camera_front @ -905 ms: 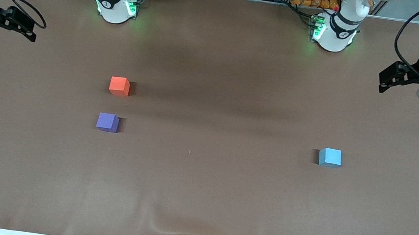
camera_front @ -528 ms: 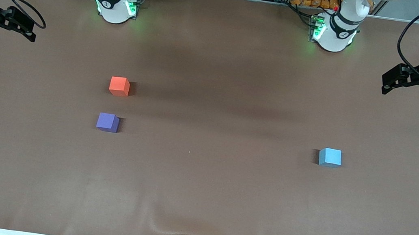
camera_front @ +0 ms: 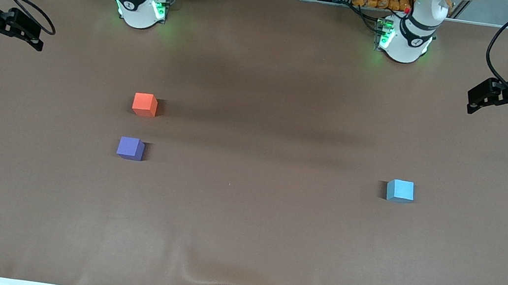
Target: Place blue block between orange and purple blocks
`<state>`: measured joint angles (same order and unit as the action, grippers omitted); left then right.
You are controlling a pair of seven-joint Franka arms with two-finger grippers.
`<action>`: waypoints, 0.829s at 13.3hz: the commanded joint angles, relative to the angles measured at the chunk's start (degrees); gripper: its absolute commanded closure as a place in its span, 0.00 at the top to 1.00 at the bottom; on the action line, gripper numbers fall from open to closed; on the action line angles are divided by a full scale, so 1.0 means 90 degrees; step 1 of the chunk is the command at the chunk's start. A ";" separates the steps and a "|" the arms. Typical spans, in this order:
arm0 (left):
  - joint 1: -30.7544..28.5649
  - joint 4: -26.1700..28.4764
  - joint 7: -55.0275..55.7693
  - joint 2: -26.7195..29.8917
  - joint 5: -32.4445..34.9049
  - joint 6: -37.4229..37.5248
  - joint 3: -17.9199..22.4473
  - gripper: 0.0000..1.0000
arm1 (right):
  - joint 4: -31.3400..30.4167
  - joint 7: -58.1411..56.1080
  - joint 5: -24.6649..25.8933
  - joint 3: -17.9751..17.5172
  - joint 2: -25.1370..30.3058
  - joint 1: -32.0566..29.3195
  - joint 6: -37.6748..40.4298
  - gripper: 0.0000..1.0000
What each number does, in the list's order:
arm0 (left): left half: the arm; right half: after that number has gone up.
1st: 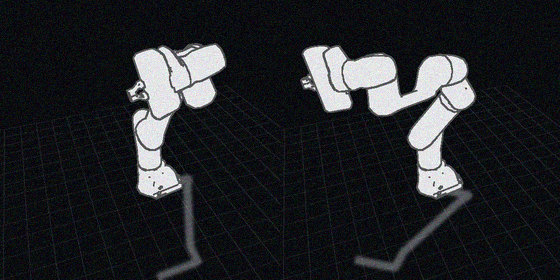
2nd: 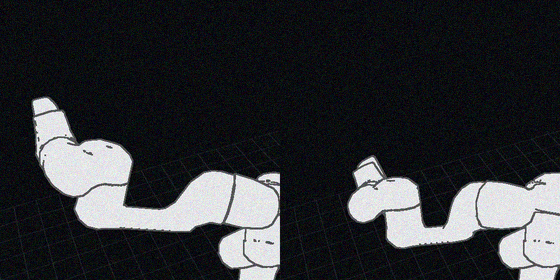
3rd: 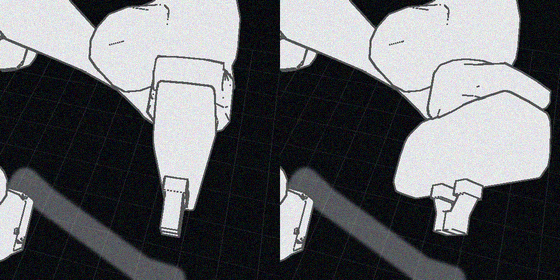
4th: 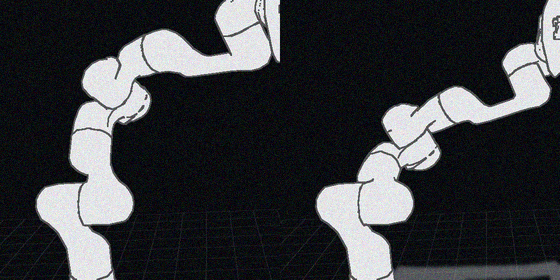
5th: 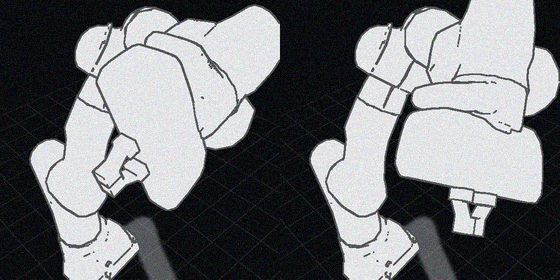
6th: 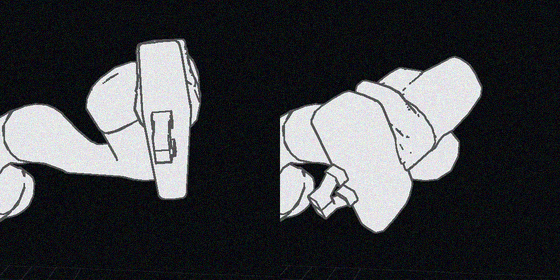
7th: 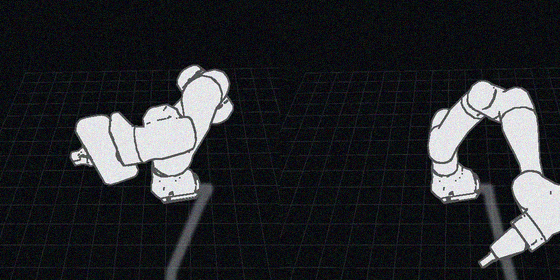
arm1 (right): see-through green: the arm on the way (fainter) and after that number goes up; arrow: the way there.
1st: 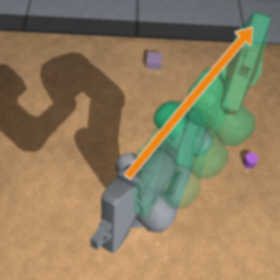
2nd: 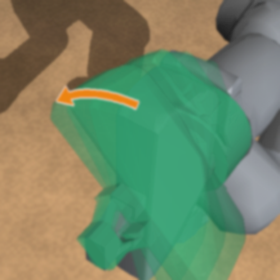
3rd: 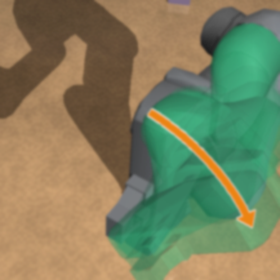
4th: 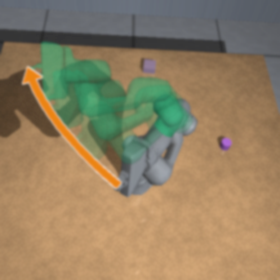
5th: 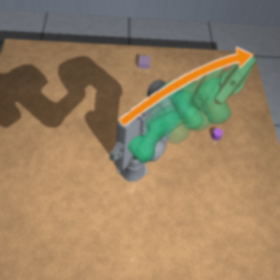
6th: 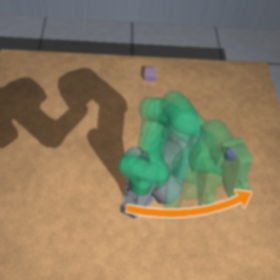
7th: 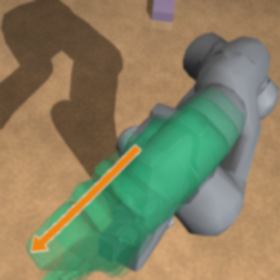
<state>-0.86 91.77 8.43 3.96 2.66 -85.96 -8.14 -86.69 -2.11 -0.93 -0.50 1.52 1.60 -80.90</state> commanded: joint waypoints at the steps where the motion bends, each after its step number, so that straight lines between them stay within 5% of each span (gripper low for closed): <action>1: -0.0168 -0.0196 -0.0136 -0.0059 -0.0129 0.0176 -0.0024 1.00 | 0.0013 0.0000 -0.0092 -0.0022 0.0007 -0.0061 0.0054 1.00; 11: -0.0217 -0.0216 -0.0136 -0.0050 -0.0139 0.0147 -0.0024 1.00 | 0.0022 0.0010 -0.0092 -0.0013 0.0007 -0.0060 0.0064 1.00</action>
<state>-1.94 91.40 8.42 3.96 2.65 -85.88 -8.11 -86.69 -2.11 -0.93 -0.47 1.44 1.60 -80.73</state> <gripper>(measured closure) 0.000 0.000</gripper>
